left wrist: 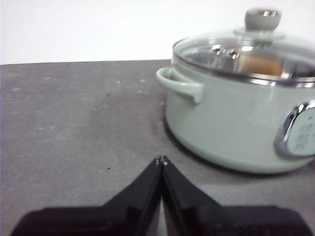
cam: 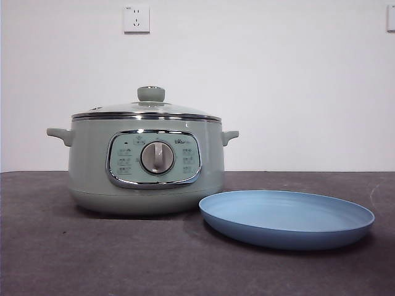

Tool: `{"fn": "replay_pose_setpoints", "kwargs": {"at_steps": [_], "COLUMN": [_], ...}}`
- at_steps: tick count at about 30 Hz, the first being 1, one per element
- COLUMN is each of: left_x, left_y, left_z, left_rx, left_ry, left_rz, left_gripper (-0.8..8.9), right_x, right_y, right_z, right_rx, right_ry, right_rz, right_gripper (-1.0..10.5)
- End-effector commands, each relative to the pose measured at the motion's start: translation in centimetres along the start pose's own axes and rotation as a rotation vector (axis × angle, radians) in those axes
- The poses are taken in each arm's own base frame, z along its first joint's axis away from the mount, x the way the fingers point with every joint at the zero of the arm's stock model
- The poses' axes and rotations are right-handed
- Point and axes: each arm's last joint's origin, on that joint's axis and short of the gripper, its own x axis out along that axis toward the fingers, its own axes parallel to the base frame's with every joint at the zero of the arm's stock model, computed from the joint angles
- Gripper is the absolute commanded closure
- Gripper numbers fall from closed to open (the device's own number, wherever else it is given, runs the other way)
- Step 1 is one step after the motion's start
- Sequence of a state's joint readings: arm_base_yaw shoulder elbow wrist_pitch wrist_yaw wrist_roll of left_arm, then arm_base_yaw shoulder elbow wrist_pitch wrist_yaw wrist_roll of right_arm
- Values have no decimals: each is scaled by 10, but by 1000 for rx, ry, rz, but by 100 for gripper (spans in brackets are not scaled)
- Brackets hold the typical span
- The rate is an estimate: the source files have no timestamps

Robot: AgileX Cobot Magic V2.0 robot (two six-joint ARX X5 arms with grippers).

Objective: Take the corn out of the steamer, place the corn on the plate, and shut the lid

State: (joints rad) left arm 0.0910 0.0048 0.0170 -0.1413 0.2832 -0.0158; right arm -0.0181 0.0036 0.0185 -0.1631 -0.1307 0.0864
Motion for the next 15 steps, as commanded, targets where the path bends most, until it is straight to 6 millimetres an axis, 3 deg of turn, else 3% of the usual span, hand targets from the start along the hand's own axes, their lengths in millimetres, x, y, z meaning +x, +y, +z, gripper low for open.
{"fn": "replay_pose_setpoints", "kwargs": {"at_steps": [1,7,15], "left_x": [1,-5,-20], "left_y": [0,-2,-7], "left_z": [-1,16,57], "left_rx": [-117,-228,-253], "left_ry": [-5,-50,-74], "left_rz": [-6,-18,-30], "left_gripper": [820,820,820], "right_x": [1,-3,-10], "right_y": [0,3,10], "right_z": [-2,13,57], "right_rx": [198,266,263], "right_ry": [-13,-42,-56], "right_rz": [4,66,134], "right_gripper": [946,958,958]}}
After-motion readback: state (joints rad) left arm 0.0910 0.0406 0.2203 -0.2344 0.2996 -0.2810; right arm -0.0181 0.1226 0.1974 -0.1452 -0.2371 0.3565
